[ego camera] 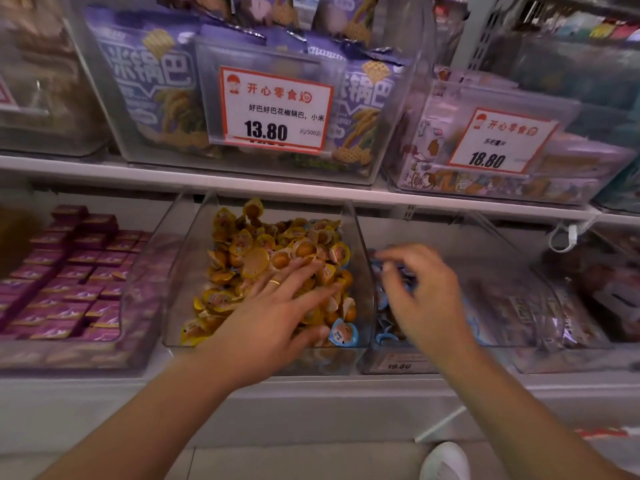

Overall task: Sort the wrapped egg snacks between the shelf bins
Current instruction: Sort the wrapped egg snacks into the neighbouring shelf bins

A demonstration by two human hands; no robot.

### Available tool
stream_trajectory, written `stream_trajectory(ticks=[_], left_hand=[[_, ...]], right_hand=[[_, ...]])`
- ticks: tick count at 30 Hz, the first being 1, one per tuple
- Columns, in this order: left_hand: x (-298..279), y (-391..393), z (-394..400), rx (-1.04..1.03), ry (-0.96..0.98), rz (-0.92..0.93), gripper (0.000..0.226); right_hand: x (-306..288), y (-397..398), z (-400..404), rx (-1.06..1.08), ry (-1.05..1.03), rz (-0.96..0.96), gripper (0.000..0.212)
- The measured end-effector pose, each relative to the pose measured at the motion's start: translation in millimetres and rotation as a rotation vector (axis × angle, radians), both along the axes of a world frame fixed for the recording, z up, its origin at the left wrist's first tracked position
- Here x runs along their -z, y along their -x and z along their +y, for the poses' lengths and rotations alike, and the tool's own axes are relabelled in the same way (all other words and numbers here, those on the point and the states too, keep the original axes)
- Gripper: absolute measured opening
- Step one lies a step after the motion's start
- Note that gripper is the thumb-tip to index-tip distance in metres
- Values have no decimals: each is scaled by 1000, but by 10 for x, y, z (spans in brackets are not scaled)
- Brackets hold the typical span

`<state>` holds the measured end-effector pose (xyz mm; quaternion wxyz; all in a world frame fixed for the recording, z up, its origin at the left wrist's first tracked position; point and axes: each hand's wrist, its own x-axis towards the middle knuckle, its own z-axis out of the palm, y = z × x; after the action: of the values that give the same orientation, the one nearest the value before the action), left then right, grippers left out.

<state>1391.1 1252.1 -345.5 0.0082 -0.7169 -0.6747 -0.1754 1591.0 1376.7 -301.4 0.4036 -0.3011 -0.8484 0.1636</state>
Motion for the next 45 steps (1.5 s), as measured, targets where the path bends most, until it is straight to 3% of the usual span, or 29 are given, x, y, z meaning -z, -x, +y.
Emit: stream_trajectory(ticks=[1,3,6,11,13,15,19,21,23,27,31,33,35,38,41,43,45], left_hand=[[-5,1,29,14,24,15,56],[-32,25,72,29,87,41,49],[-105,224,61,-31,105,70,37],[-101,605,-66,-395,117,206,30],[-53,520,-46,-447,110,268,28],[-68,427,-40,-440,19,197,26],[-219,174,-51,-183,-264,-158,27],[-237,2,-4,47,-144,-241,33],[-195,-10,72,136,59,-266,33],[-98,194,163,37,188,-35,31],[-115,366,181,-179,151,123,31],[-149,465,171,-289,128,193,29],[-175,467,169,-334,32,224,29],[-239,237,250,-274,-191,63,33],[-210,-71,442,-80,-26,-76,53],[-139,-193,555,-21,126,32,70],[-109,-208,613,-50,147,175,70]], right_hand=[[39,-23,-153,-127,-133,-81,20],[139,-26,-378,-275,-301,-432,24],[195,2,-495,-200,-416,-888,43],[149,62,-481,-180,-448,-1023,41],[130,131,-514,-175,-428,-1048,45],[81,231,-552,-198,-392,-1069,43],[21,336,-507,-282,-285,-992,36],[10,280,-447,-370,-127,-838,35],[14,190,-429,-434,-21,-698,33],[61,9,-436,-436,-17,-431,30],[4,-133,-127,-144,-27,-63,28],[25,-177,148,37,73,-70,31],[122,-206,353,133,207,-195,35],[234,-165,465,90,256,-111,30],[233,52,400,-64,393,0,29],[260,210,354,-132,462,38,34],[283,289,342,-144,491,73,38]])
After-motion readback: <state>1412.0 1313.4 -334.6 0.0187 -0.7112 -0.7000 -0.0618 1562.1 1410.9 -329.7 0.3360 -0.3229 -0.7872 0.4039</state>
